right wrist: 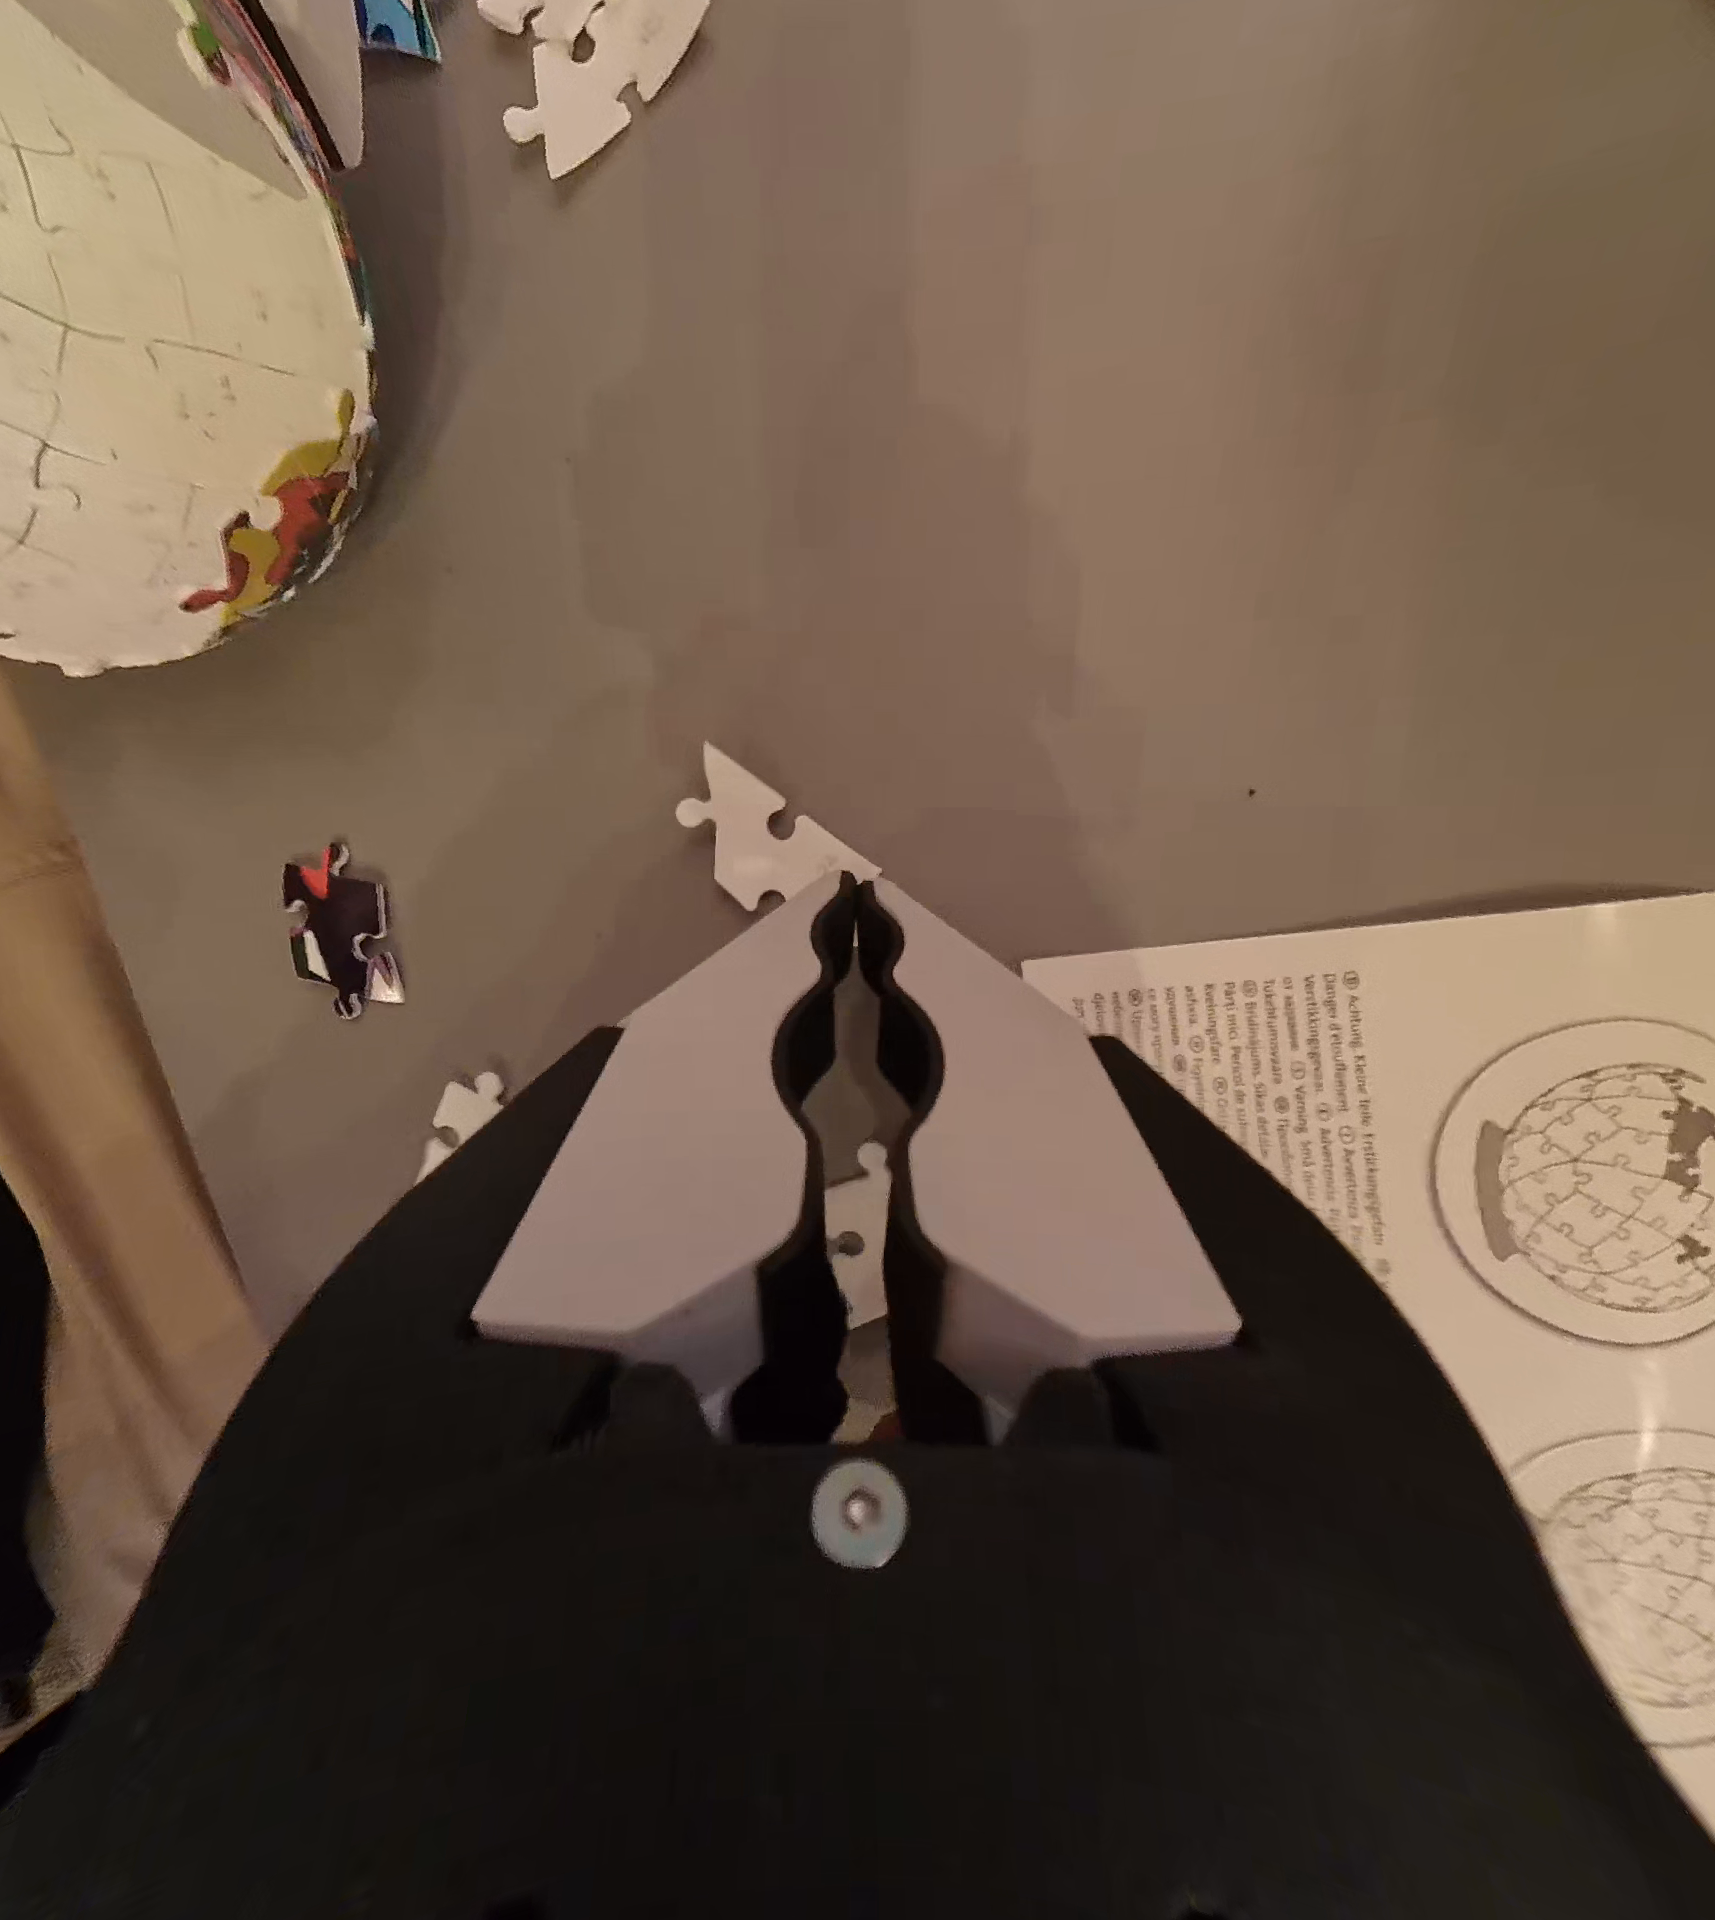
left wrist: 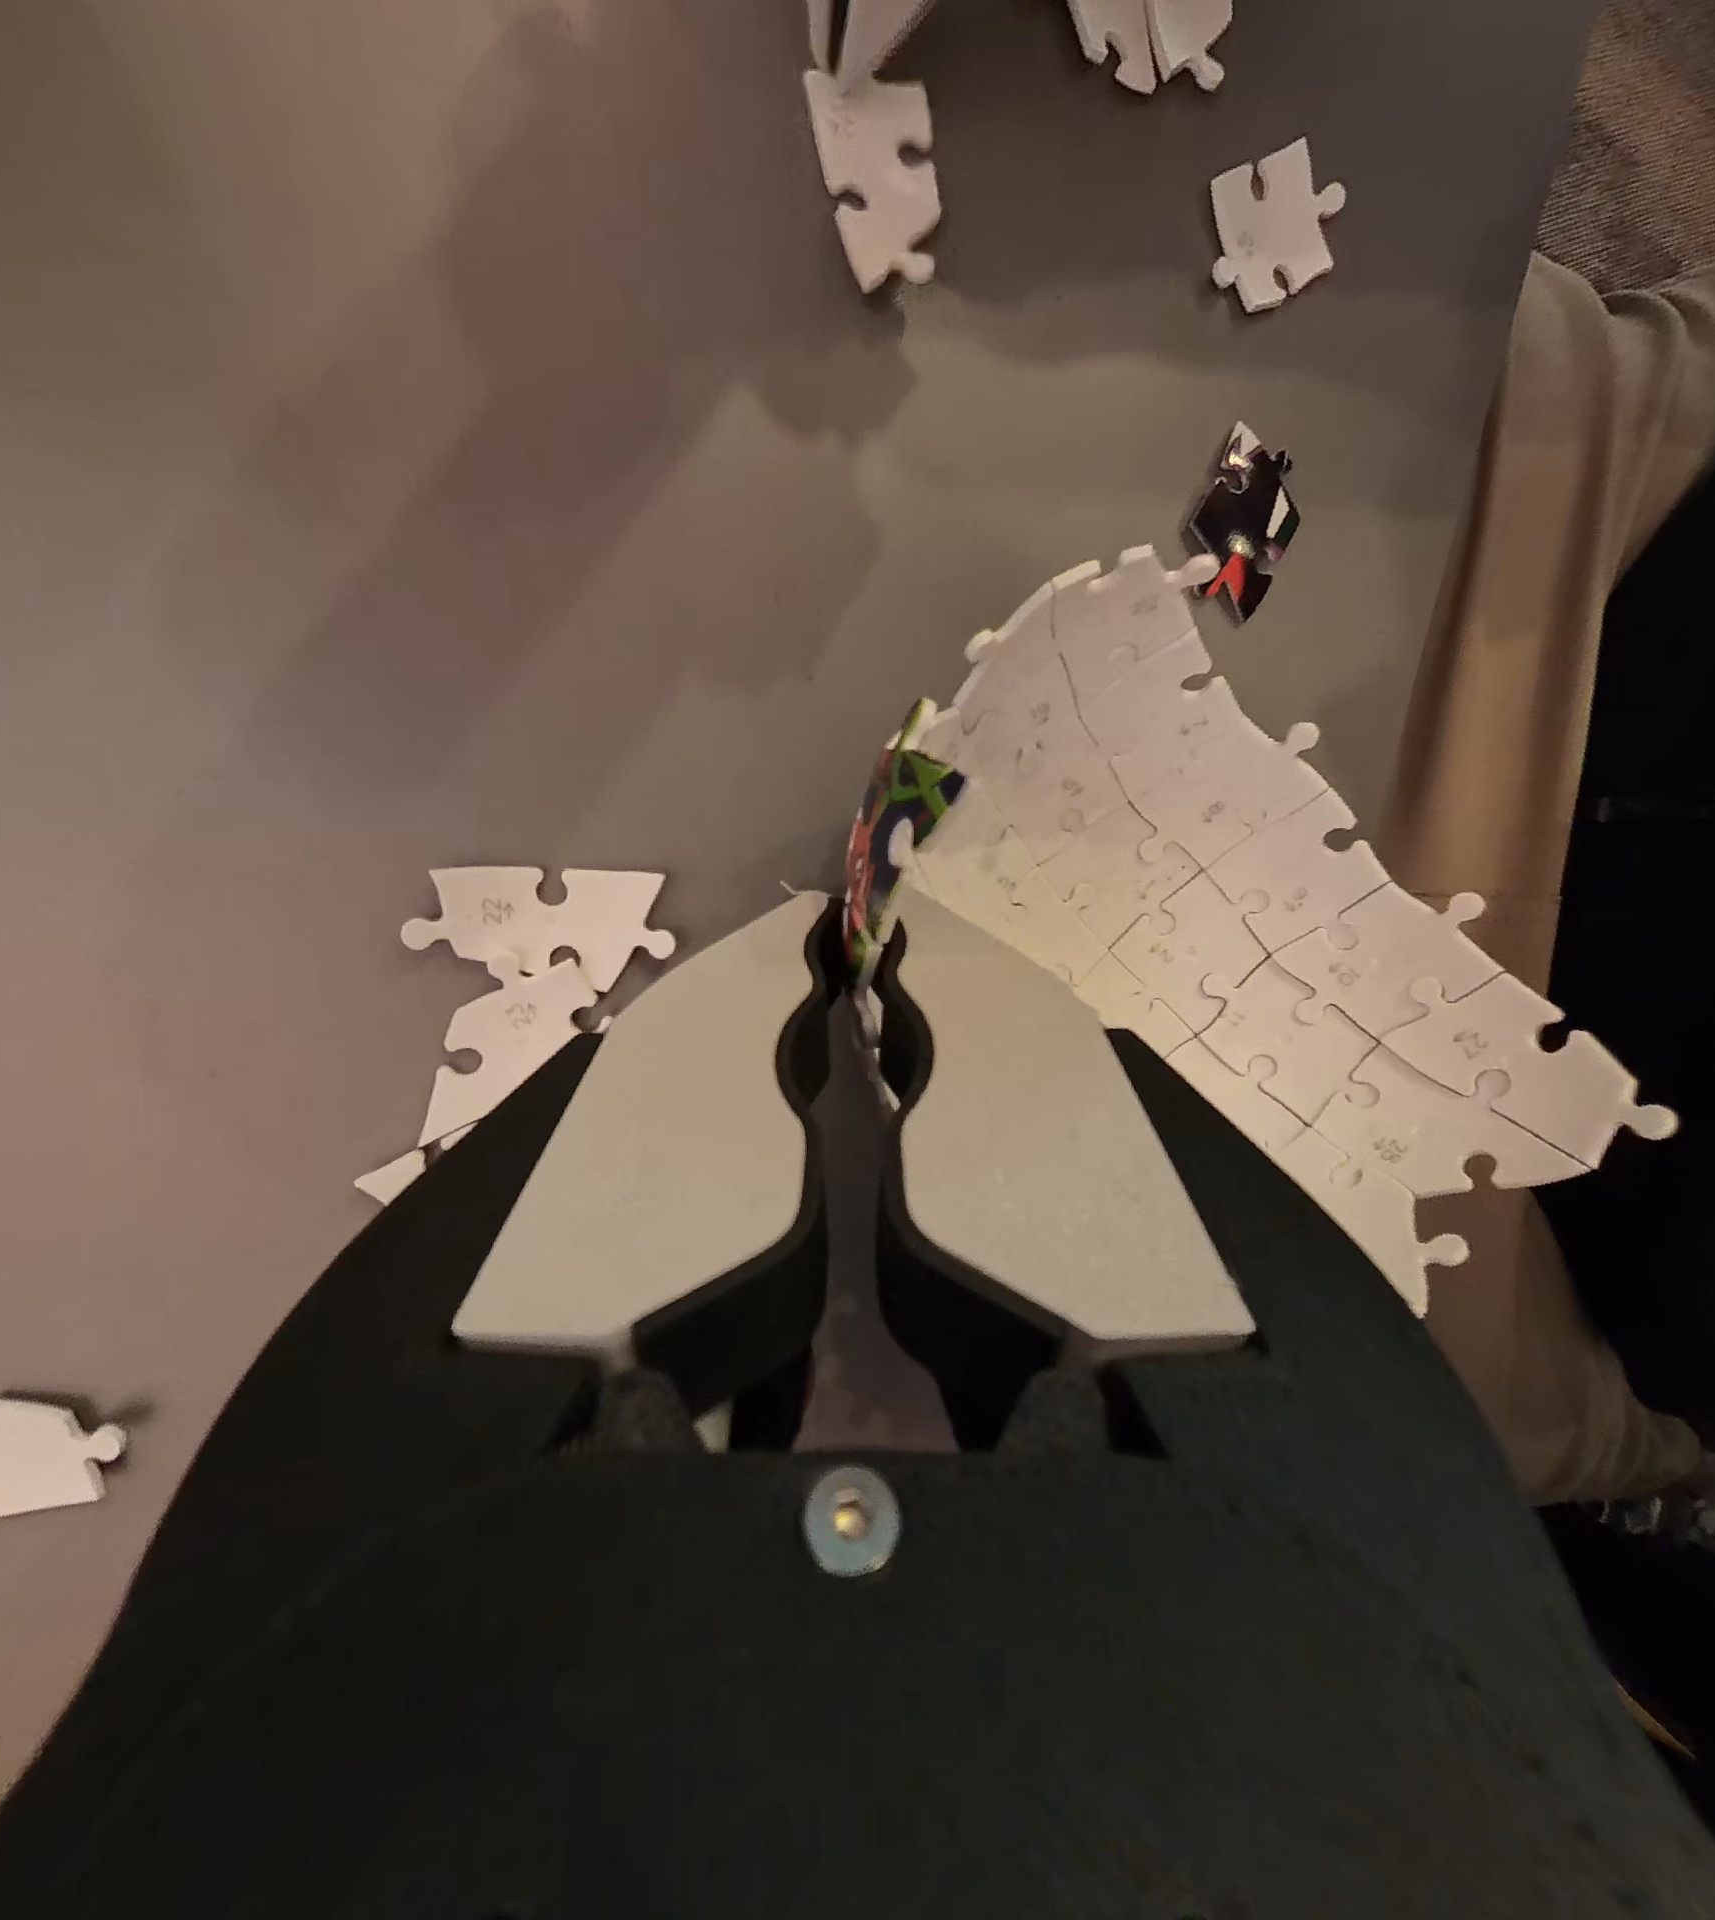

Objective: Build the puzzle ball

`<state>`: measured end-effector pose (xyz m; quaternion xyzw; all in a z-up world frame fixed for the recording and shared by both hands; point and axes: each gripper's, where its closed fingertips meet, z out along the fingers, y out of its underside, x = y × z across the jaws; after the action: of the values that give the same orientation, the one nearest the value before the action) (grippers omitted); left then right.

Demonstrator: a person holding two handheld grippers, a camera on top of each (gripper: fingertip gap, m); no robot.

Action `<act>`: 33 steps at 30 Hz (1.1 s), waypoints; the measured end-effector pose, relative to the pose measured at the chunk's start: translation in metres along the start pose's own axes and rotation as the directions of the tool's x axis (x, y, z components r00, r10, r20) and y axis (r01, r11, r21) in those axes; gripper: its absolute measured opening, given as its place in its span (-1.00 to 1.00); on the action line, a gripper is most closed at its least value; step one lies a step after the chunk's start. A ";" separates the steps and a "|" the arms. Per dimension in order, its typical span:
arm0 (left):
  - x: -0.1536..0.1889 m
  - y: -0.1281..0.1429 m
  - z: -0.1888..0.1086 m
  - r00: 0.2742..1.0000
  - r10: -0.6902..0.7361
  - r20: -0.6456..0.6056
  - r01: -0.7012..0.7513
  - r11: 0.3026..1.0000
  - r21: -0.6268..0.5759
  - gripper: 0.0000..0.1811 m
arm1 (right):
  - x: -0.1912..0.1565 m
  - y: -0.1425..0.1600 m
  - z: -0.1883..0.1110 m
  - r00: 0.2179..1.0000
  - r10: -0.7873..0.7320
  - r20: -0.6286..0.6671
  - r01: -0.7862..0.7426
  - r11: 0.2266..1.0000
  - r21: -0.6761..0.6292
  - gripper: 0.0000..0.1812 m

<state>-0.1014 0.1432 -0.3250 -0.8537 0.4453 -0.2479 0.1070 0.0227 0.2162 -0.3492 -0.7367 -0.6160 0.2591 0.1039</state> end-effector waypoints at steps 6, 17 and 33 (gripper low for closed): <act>0.000 0.000 0.000 1.000 -0.007 -0.010 0.007 1.000 0.008 -0.97 | -0.016 0.003 -0.001 0.996 0.073 0.056 -0.073 0.997 0.004 -1.00; -0.001 0.001 0.000 1.000 -0.019 -0.007 0.019 1.000 0.004 -0.96 | -0.022 0.003 0.002 0.995 -0.100 -0.001 0.100 0.991 -0.091 -0.73; -0.006 -0.003 -0.006 0.999 -0.016 0.040 0.015 1.000 0.025 -0.97 | -0.027 -0.007 -0.001 0.999 -0.042 -0.010 0.042 0.999 -0.021 -0.85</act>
<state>-0.1051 0.1497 -0.3201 -0.8606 0.4332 -0.2369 0.1247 0.0145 0.1922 -0.3383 -0.7258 -0.6335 0.2467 0.1049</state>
